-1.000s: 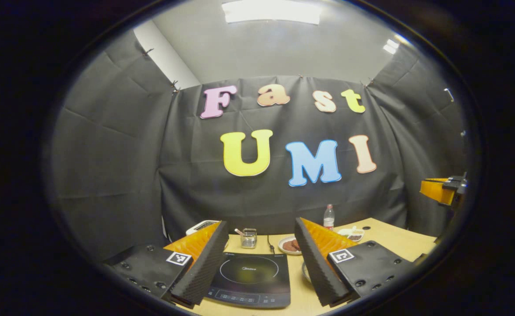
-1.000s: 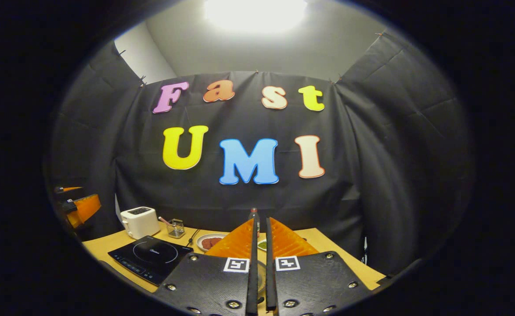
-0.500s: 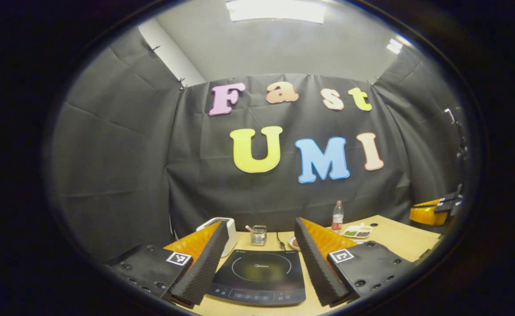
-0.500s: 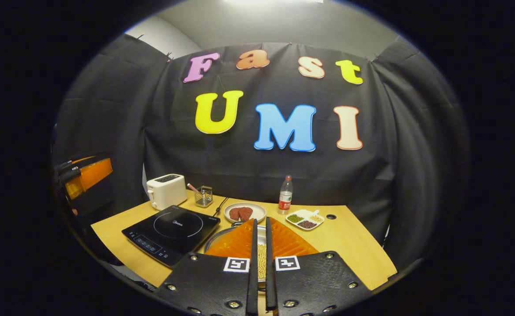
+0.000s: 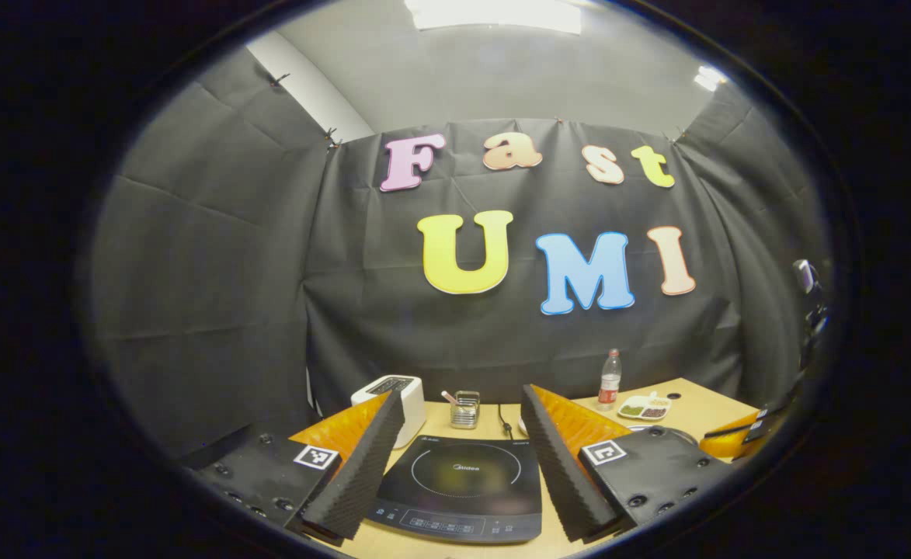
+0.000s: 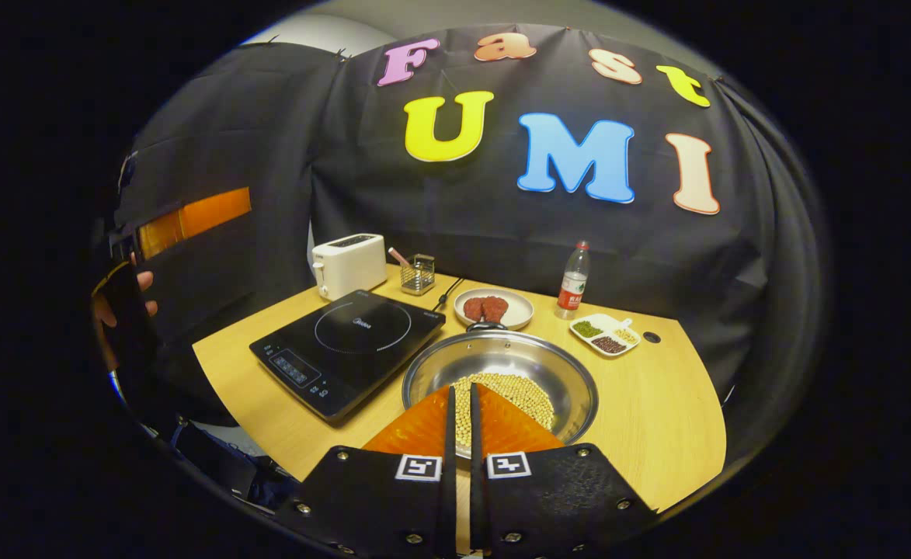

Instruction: First push the handle of the pot to place it horizontally, then grasp the pot with both hands and set it on the induction cooktop.

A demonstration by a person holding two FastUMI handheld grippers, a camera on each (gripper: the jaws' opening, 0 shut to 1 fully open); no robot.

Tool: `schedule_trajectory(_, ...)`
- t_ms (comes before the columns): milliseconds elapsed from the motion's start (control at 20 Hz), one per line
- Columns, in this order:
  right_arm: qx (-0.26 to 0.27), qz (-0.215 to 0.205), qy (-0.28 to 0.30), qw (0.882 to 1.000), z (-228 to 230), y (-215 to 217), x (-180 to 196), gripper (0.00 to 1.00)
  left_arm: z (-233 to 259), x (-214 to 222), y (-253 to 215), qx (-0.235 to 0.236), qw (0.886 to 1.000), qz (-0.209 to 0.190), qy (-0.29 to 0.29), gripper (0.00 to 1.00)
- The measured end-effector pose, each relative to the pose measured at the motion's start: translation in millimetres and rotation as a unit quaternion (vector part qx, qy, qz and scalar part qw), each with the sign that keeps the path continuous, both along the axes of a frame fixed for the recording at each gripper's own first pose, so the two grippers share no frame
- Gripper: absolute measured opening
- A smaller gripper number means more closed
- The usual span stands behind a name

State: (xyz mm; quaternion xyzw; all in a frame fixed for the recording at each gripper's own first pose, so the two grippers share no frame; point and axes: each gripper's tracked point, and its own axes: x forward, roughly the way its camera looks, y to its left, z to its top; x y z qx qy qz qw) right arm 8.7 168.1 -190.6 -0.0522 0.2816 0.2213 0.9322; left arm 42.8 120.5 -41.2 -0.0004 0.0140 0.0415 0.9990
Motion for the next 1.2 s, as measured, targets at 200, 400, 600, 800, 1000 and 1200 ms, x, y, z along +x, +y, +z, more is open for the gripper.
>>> schedule_trajectory(200, -0.016, 0.038, 0.049, 0.998, -33.7, 1.7, -10.6, 0.07, -1.7, 2.2, -2.8, 0.004, 1.0, 0.01, 0.004, 0.99)
schedule_trajectory(400, -0.032, 0.064, 0.1, 0.992, -69.3, 0.6, -19.1, 0.07, -5.4, 7.1, -6.6, 0.01, 0.999, 0.028, 0.013, 1.0)
schedule_trajectory(600, -0.031, 0.097, 0.159, 0.982, -94.7, 5.3, -34.5, 0.07, -10.5, 8.0, -9.2, 0.014, 0.999, 0.042, 0.023, 0.98)
schedule_trajectory(800, -0.03, 0.113, 0.198, 0.973, -112.6, 5.1, -41.7, 0.07, -13.7, 9.5, -12.2, 0.017, 0.998, 0.053, 0.032, 0.98)
schedule_trajectory(1000, -0.02, 0.097, 0.245, 0.965, -127.3, -0.5, -45.9, 0.07, -13.5, 15.3, -18.9, 0.025, 0.997, 0.057, 0.036, 1.0)
schedule_trajectory(1200, 0.003, 0.059, 0.271, 0.961, -134.6, -12.3, -38.7, 0.07, -11.1, 23.1, -32.6, 0.029, 0.998, 0.051, 0.037, 0.98)
